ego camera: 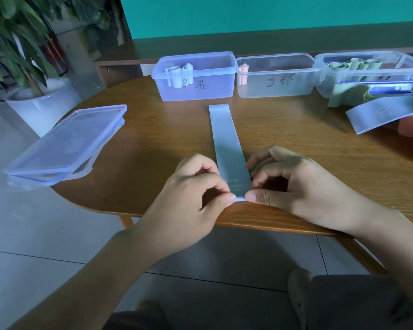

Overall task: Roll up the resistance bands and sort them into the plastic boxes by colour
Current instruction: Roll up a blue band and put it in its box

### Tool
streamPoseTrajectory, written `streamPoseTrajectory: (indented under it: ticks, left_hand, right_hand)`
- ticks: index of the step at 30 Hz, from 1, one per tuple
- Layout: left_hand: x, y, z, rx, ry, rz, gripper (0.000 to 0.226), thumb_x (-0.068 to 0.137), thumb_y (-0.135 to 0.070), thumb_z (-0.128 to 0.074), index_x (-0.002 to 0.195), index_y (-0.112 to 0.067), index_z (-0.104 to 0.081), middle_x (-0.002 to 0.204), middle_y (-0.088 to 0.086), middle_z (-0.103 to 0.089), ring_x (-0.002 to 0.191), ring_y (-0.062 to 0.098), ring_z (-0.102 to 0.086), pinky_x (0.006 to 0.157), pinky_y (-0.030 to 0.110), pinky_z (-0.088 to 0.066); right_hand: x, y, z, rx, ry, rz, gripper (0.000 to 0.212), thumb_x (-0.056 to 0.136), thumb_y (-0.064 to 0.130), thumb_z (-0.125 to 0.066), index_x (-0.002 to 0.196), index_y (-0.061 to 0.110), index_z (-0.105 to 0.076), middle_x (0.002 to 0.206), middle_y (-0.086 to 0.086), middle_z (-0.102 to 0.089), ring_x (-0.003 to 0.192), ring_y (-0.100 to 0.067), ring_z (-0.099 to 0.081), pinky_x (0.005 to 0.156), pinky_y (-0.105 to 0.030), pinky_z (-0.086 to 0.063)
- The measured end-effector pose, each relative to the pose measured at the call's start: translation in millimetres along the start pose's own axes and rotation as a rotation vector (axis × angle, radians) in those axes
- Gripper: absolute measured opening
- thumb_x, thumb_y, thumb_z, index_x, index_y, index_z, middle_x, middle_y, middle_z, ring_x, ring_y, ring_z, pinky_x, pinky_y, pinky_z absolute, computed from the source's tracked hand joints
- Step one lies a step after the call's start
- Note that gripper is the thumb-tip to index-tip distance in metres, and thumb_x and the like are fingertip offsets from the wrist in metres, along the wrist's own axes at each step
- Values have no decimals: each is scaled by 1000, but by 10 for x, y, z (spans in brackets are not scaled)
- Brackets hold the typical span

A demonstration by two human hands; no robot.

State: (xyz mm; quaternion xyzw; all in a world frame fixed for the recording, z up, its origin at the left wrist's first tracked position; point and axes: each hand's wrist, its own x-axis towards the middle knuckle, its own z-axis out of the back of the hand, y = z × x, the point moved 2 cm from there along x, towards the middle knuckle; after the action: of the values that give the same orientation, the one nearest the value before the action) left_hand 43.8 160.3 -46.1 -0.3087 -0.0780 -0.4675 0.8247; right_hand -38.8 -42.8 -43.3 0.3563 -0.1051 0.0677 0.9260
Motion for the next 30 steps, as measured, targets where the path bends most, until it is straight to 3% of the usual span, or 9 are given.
streamPoseTrajectory:
  ticks: [6,11,15,19,23,30]
  left_hand:
    - [30,20,-13,15,-9,66,14,88,-34,-73,81,-21,-71,103,-13,-48,97,5,-52,74,5,-36]
    - [66,55,-37,1,25,111,18,89,-35,-68,87,-18,-74,103,-13,-49,97,5,-51,76,4,-34]
    - [52,68,-54,-6,23,84,16,90,-32,-69,85,-18,-72,103,-13,-48,96,3,-51,78,3,-33]
    - [41,71,-56,13,28,66,17,91,-34,-69,85,-18,-72,103,-15,-48,99,2,-50,79,3,-37]
    - [36,71,-59,-4,25,59,18,90,-33,-69,85,-16,-71,104,-15,-48,100,4,-49,80,3,-36]
    - [41,67,-77,-8,55,70,25,92,-39,-59,88,-17,-70,104,-18,-45,104,-2,-46,83,3,-33]
  right_hand:
    - [42,-62,34,4,-12,-81,29,77,55,-70,69,27,-72,114,21,-57,105,-6,-62,88,-27,-46]
    - [59,-51,38,22,-21,-111,15,77,44,-79,78,31,-71,115,20,-56,102,-2,-59,82,-10,-42]
    - [27,-15,2,48,37,-14,8,82,41,-74,89,38,-76,119,18,-57,109,-7,-59,87,-13,-43]
    - [11,-3,-2,44,58,-12,18,77,50,-74,89,37,-76,119,18,-58,118,-4,-56,94,-17,-43]
    - [25,2,-23,37,58,-29,20,75,52,-71,86,35,-75,117,22,-57,116,-3,-56,93,-15,-42]
    - [27,-8,-24,35,65,-89,8,82,39,-78,84,33,-72,118,23,-57,113,1,-55,88,-11,-40]
